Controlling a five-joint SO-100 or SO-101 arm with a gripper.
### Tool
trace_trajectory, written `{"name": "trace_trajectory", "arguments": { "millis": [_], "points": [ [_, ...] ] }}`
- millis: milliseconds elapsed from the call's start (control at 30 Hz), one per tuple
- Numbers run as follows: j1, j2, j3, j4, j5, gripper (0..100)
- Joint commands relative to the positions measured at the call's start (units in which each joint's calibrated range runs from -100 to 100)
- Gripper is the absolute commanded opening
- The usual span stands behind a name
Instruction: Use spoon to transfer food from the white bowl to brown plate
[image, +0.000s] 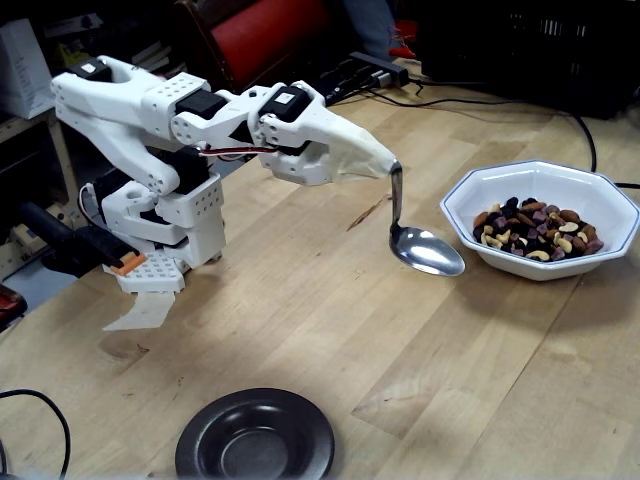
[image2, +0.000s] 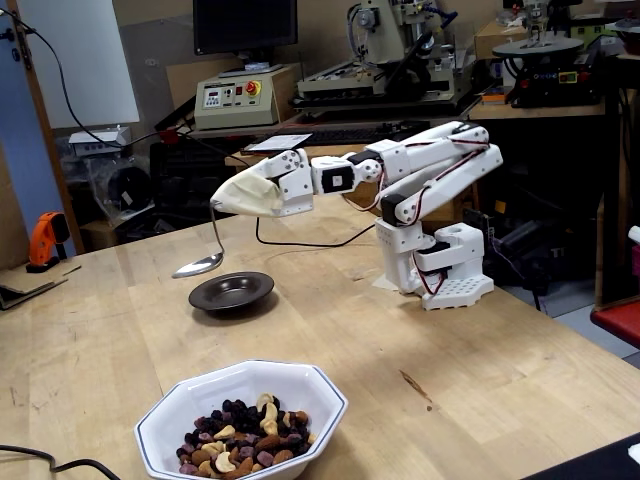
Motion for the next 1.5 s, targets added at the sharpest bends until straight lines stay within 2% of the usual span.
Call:
{"name": "trace_trajectory", "arguments": {
  "millis": [0, 267, 500, 600, 933, 1200, 1467],
  "points": [
    [-0.4, 10.1, -9.4, -6.1, 0.2, 4],
    [-4.0, 31.7, -10.3, -26.3, 0.9, 4],
    [-11.2, 40.6, -9.8, -38.4, 10.4, 4],
    [-13.7, 40.8, -7.6, -39.2, 12.2, 4],
    [-18.8, 41.5, 2.2, -39.7, 12.4, 4],
    [-22.5, 41.5, 3.3, -39.3, 12.5, 4],
    [-21.8, 41.6, 3.4, -39.2, 17.4, 4]
  ]
}}
